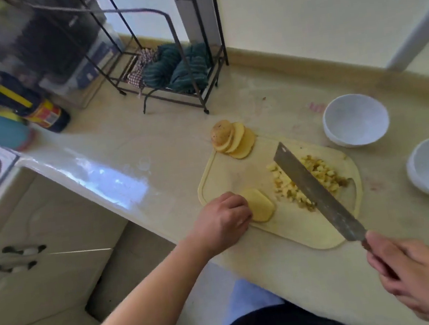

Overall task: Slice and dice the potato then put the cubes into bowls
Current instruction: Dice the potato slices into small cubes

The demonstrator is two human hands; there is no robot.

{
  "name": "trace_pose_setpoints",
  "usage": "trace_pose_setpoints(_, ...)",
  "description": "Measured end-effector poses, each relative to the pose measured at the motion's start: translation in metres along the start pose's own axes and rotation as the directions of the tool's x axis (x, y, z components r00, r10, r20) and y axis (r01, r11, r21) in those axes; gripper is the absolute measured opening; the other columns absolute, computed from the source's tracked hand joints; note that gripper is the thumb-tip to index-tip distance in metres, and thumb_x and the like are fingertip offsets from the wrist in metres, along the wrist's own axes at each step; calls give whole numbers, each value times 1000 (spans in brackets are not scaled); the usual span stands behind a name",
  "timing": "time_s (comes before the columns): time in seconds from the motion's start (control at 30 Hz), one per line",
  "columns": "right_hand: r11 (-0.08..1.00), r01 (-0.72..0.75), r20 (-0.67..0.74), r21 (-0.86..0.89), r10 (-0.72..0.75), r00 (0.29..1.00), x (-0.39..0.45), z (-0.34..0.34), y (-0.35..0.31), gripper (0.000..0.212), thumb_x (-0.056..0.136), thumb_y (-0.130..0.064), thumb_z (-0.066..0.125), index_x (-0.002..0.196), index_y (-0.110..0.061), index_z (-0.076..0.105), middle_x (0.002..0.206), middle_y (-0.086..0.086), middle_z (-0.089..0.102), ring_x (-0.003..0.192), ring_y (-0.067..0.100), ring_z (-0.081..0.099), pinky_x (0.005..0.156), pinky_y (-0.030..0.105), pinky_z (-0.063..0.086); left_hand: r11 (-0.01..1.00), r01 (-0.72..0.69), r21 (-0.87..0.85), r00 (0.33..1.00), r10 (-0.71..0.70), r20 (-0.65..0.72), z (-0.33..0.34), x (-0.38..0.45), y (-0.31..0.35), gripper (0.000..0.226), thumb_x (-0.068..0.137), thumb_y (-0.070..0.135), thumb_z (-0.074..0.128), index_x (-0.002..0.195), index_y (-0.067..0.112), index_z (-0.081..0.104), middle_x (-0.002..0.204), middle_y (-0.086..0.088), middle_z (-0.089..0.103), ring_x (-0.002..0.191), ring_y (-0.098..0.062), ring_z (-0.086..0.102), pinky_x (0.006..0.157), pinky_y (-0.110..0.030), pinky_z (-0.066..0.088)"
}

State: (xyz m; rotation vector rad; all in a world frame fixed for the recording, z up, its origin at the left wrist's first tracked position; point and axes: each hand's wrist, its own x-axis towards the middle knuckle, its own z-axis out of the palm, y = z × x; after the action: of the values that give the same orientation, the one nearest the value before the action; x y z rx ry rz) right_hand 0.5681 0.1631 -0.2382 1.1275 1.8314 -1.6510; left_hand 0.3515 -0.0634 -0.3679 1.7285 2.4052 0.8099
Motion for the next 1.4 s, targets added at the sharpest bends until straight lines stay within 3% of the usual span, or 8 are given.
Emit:
trace_pose_setpoints(0.1,998,9,-22,57,-8,1000,-14,-2,-2,67,72,-80,46,61,-14,41,54,10,26,45,13,19,48,24,12,988,-121,91,975,102,196,-18,28,-12,38,82,30,79,116,12,70,117,-9,65,104,-31,62,81,-44,57)
trace_pose_setpoints(0.27,988,10,-74,151,1,997,-35,13,-2,55,86,-60,43,66,-9,37,55,9,25,42,12,17,45,16,15,954,-288,83,856,218,469,-20,60,-20,67,81,46,77,139,16,59,137,-6,58,119,-28,55,93,-43,54)
trace_pose_setpoints(0.43,967,13,-124,254,19,992,-40,35,0,54,84,-57,44,67,-6,40,51,9,26,41,10,17,42,15,16,909,-414,59,807,336,485,-15,65,-36,59,89,51,70,137,17,61,133,-5,58,115,-27,56,88,-40,55)
trace_pose_setpoints(0.57,959,17,-145,283,26,989,-38,50,0,66,75,-79,47,62,-14,42,53,10,26,42,12,17,43,17,14,893,-440,94,835,368,409,-9,58,-41,57,89,55,67,131,17,64,125,-5,61,105,-27,58,81,-39,55)
trace_pose_setpoints(0.83,954,58,-168,295,-8,986,-29,64,-1,65,60,-82,48,60,-17,42,55,10,26,44,14,17,45,20,15,987,-157,-46,889,161,429,-14,57,-34,42,100,38,57,135,17,64,132,-4,59,117,-27,51,98,-41,43)
trace_pose_setpoints(1.0,947,60,-192,315,1,981,-28,67,3,73,60,-82,48,64,-10,38,53,8,26,42,13,17,42,18,17,991,-23,-128,929,68,363,-12,72,-30,22,87,1,67,104,11,79,102,-6,74,87,-30,63,80,-40,55)
trace_pose_setpoints(1.27,934,85,-212,346,-10,977,-30,71,3,71,66,-82,48,63,-11,41,53,9,26,40,12,17,41,17,16,949,237,-206,913,-145,381,-13,86,-21,24,93,-2,63,110,7,77,105,-9,73,93,-16,61,83,-14,42)
trace_pose_setpoints(1.4,941,87,-190,327,-25,982,-29,74,5,61,79,-67,42,69,-7,42,54,10,27,39,13,17,40,17,16,960,186,-209,920,-95,381,-13,85,-21,21,93,-1,66,110,5,76,103,-12,74,96,-26,66,89,-30,52)
